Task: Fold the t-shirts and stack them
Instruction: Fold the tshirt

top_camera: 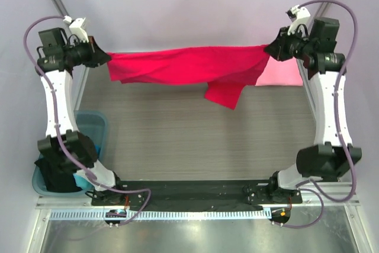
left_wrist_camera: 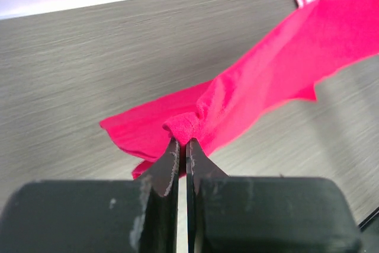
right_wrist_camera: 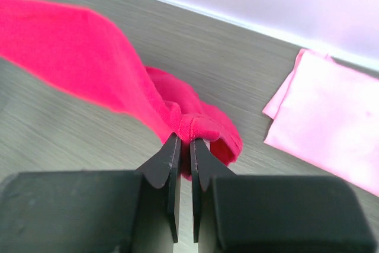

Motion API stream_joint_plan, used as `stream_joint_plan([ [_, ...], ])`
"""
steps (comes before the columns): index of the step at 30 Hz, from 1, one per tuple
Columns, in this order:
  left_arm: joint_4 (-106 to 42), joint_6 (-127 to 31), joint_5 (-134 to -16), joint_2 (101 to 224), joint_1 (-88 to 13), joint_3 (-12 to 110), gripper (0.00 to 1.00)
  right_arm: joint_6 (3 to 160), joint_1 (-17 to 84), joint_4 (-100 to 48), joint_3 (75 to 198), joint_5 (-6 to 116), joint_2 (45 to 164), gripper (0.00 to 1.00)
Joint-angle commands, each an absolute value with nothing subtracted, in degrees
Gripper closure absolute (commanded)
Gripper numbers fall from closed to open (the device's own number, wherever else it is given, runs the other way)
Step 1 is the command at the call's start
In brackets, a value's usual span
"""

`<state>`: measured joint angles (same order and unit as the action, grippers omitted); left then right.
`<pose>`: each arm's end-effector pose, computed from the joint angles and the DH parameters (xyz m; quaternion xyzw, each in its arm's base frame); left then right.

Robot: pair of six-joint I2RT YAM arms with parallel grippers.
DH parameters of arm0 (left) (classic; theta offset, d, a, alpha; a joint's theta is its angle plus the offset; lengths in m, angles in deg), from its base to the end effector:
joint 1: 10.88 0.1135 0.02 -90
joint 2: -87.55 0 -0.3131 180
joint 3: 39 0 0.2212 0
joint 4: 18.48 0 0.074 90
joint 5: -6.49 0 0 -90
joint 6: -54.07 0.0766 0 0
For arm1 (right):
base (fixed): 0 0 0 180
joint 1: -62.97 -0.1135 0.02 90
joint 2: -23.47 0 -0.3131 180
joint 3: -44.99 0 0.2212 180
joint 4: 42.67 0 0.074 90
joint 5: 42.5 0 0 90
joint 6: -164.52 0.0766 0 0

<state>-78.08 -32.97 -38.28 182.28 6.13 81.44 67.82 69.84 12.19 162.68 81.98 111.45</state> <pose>0.3519 0.0508 0.4502 0.0799 0.8306 -0.2589 0.4864 0.3281 0.0042 0.4777 -0.1577 0.8064 0.1879 0.5381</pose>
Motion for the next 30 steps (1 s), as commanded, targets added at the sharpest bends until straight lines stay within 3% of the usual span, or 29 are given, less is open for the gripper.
stream_joint_plan([
  [1, -74.48, -32.24, -35.97, 172.84, 7.66, 76.85, 1.0, 64.85, 70.09, 12.71, 160.31, 83.36, 103.47, 0.99],
  [10, -74.21, -30.76, -29.99, 152.78, 17.75, 69.11, 1.0, 62.92, 70.17, 18.5, 159.07, 82.31, 83.69, 0.99],
  [14, -85.88, -24.08, -29.03, 149.86, 18.03, 75.24, 1.0, 62.91, 70.17, 22.64, 162.49, 81.61, 76.39, 0.99],
  [22, -84.95, -26.7, -30.34, 152.14, 18.03, 77.29, 1.0, 62.39, 70.09, 25.63, 166.64, 79.58, 77.42, 0.99],
  [30, -82.65, -26.27, -30.68, 158.11, 15.85, 64.73, 0.96, 61.68, 70.17, 19.76, 153.12, 82.39, 84.54, 0.99],
])
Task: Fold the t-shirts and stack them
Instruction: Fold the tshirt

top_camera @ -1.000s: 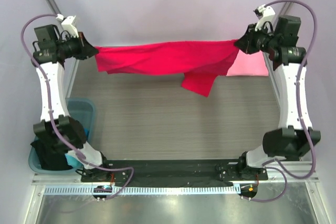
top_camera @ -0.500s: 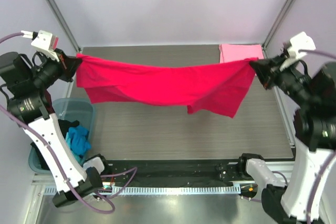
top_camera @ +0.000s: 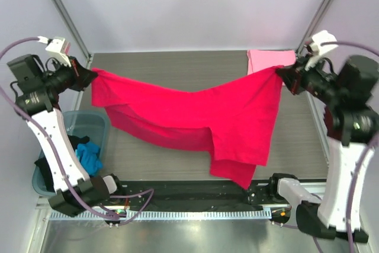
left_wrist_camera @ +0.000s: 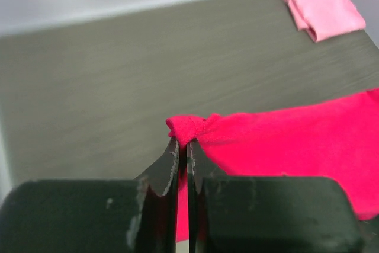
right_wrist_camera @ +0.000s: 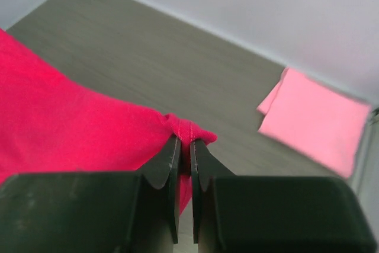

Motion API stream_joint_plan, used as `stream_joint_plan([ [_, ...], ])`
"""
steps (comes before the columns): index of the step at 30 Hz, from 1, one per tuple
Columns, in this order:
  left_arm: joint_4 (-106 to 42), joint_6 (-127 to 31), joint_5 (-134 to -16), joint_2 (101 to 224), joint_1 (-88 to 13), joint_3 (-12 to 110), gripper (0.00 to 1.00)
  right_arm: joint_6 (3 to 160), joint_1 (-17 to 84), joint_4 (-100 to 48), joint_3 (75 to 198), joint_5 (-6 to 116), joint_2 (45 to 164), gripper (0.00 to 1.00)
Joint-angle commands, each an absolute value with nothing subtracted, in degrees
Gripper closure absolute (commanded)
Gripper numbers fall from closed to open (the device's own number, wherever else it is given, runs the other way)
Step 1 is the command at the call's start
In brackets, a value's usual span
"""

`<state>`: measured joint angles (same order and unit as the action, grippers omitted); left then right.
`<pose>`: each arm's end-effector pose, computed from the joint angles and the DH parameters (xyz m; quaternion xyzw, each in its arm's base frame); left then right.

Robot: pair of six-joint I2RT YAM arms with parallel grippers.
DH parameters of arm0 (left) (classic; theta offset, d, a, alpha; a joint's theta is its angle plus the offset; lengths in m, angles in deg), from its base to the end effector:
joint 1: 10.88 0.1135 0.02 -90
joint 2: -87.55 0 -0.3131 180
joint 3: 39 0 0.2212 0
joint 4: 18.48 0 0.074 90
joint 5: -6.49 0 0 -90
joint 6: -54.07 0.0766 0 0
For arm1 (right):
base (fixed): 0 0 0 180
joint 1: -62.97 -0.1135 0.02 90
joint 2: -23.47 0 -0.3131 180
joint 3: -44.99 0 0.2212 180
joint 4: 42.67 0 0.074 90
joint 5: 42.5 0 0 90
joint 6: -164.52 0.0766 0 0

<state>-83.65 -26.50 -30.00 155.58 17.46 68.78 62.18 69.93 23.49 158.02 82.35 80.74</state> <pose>0.1885 0.0317 0.4940 0.1132 0.7841 -0.2057 0.5745 0.1143 0.0301 0.5350 -0.2259 0.7232 0.1244 0.6407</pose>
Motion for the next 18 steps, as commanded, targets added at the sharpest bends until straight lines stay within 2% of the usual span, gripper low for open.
stream_joint_plan([
  [1, -83.09, -25.05, -33.65, 160.04, 14.36, 63.58, 0.97, 61.86, 70.17, 18.7, 149.7, 82.48, 86.03, 0.99],
  [4, -83.79, -21.35, -39.55, 164.35, 7.24, 60.5, 1.0, 63.0, 70.09, 14.04, 144.33, 81.87, 90.85, 0.99],
  [9, -80.81, -21.96, -46.68, 180.42, 2.4, 62.68, 1.0, 65.2, 69.82, 6.75, 142.64, 80.11, 102.9, 0.99],
  [15, -79.75, -24.68, -48.97, 201.4, 2.39, 76.56, 1.0, 65.82, 68.95, 1.56, 149.13, 78.18, 123.43, 0.99],
  [18, -79.84, -27.04, -49.94, 210.99, 1.95, 85.52, 1.0, 65.38, 68.33, 1.37, 157.12, 77.39, 134.68, 0.99],
])
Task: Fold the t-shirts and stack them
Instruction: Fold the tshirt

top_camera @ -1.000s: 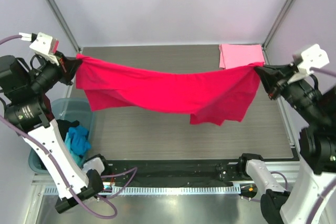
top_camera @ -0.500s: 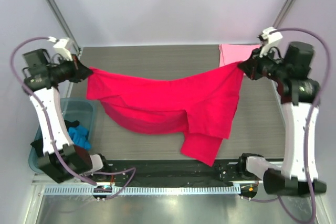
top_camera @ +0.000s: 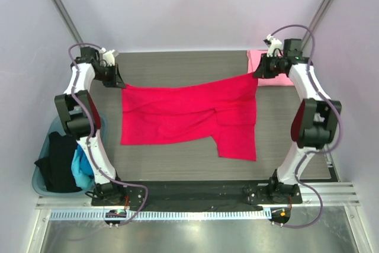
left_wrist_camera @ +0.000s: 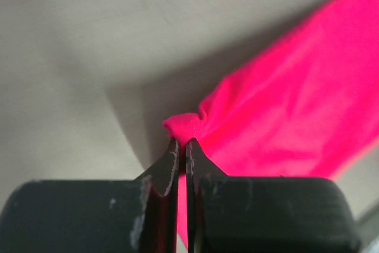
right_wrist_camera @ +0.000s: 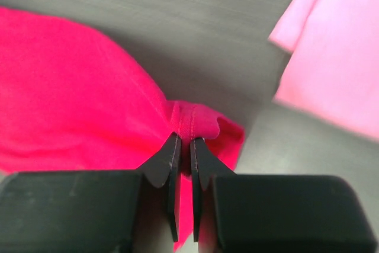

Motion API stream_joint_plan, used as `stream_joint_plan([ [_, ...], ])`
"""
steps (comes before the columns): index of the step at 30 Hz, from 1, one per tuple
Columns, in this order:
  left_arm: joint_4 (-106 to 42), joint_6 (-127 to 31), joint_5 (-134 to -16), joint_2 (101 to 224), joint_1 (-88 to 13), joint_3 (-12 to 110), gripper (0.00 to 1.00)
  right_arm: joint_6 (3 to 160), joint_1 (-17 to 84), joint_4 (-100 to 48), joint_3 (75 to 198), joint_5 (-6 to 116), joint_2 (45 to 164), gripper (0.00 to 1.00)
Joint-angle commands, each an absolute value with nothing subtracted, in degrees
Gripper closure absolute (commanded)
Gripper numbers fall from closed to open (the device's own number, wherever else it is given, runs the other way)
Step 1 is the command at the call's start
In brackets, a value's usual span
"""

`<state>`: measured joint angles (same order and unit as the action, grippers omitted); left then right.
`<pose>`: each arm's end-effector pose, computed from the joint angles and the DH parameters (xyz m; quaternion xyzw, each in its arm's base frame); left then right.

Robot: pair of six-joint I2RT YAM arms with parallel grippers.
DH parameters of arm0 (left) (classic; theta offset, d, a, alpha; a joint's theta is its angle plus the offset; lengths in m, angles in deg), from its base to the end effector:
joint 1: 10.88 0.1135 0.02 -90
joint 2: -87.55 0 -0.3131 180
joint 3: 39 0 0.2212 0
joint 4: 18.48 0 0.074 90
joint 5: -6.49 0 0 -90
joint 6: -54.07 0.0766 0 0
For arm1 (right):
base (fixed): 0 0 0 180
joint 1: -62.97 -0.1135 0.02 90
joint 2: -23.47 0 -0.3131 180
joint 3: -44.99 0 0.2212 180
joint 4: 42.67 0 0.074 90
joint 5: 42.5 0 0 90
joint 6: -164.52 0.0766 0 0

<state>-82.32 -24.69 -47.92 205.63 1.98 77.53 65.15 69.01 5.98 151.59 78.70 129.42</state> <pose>0.4440 0.0556 0.2599 0.0520 0.9311 -0.2496 0.2608 0.4224 -0.0048 0.3134 -0.1225 0.8960 0.2025 0.3757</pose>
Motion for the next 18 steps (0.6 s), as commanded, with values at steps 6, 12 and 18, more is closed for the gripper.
stream_joint_plan([
  [6, -79.22, -27.06, -54.33, 221.48, -0.85, 98.01, 0.99, 65.55, 67.19, 2.43, 177.07, 74.75, 150.8, 0.99],
  [12, -78.7, -28.63, -55.12, 218.95, -1.92, 102.24, 1.0, 67.75, 67.01, 2.52, 187.37, 74.66, 153.55, 0.99],
  [18, -76.86, -31.1, -55.39, 204.49, -1.57, 98.65, 1.0, 68.19, 67.01, 2.25, 182.29, 75.45, 139.88, 0.99],
])
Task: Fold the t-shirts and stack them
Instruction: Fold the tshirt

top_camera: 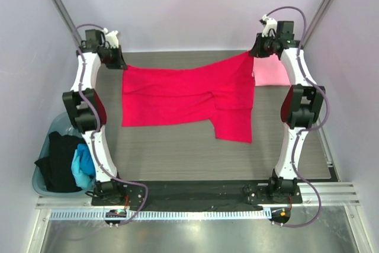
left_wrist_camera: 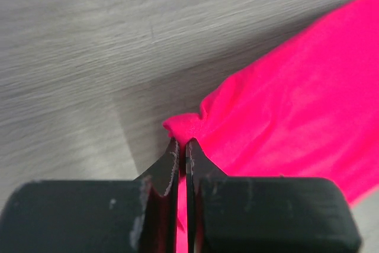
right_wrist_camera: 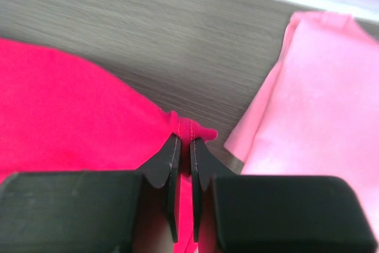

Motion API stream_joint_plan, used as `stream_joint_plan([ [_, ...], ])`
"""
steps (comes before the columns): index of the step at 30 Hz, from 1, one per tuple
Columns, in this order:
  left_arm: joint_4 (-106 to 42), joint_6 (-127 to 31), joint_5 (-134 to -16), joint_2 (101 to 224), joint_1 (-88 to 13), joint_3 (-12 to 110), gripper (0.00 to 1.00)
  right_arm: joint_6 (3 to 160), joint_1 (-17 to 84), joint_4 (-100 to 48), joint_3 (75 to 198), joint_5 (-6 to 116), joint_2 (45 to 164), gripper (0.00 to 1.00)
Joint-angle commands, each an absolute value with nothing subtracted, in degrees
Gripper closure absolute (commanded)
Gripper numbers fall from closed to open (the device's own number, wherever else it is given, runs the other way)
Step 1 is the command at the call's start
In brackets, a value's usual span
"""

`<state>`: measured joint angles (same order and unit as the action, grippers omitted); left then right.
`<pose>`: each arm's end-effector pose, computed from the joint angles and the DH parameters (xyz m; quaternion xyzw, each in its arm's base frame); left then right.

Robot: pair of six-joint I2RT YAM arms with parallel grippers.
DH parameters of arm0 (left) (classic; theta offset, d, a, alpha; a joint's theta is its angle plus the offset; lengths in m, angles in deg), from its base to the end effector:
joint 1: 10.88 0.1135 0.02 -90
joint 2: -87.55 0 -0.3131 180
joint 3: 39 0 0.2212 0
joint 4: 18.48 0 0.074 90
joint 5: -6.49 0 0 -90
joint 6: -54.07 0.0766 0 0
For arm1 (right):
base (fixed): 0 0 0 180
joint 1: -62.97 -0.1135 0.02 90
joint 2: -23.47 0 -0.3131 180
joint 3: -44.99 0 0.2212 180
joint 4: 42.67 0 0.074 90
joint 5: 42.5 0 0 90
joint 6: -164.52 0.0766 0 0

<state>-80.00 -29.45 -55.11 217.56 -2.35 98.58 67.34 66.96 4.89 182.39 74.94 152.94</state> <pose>0.5234 0.0417 0.2681 0.0594 0.9231 -0.1921 0.3279 0.5486 -0.0029 0.2952 -0.1254 0.8760 0.1734 0.4323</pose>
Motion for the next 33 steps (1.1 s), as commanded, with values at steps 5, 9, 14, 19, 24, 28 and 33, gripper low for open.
stream_joint_plan([
  [5, -74.83, -31.1, -54.95, 190.4, -1.04, 91.54, 1.0, 68.19, 67.01, 2.16, 173.68, 76.33, 125.36, 0.99],
  [9, -74.04, -29.78, -54.34, 178.8, 0.36, 83.98, 1.0, 66.44, 67.01, 2.16, 166.03, 76.15, 112.79, 0.99],
  [14, -72.37, -28.99, -52.67, 162.65, 3.18, 72.82, 1.0, 64.68, 67.01, 2.95, 157.15, 75.71, 95.14, 0.99],
  [19, -72.19, -26.53, -52.58, 150.32, 5.2, 65.7, 1.0, 64.67, 67.01, 7.26, 154.07, 76.15, 83.16, 0.99],
  [24, -71.93, -26.09, -54.33, 145.55, 5.73, 66.29, 1.0, 64.06, 67.01, 9.54, 156.43, 74.93, 77.96, 0.99],
  [28, -73.5, -25.91, -54.34, 150.37, 5.73, 71.99, 1.0, 63.27, 67.01, 10.25, 161.7, 74.13, 82.25, 0.99],
  [33, -79.22, -24.77, -52.14, 159.08, 5.73, 74.82, 1.0, 63.79, 67.01, 9.99, 160.58, 75.53, 89.02, 0.99],
])
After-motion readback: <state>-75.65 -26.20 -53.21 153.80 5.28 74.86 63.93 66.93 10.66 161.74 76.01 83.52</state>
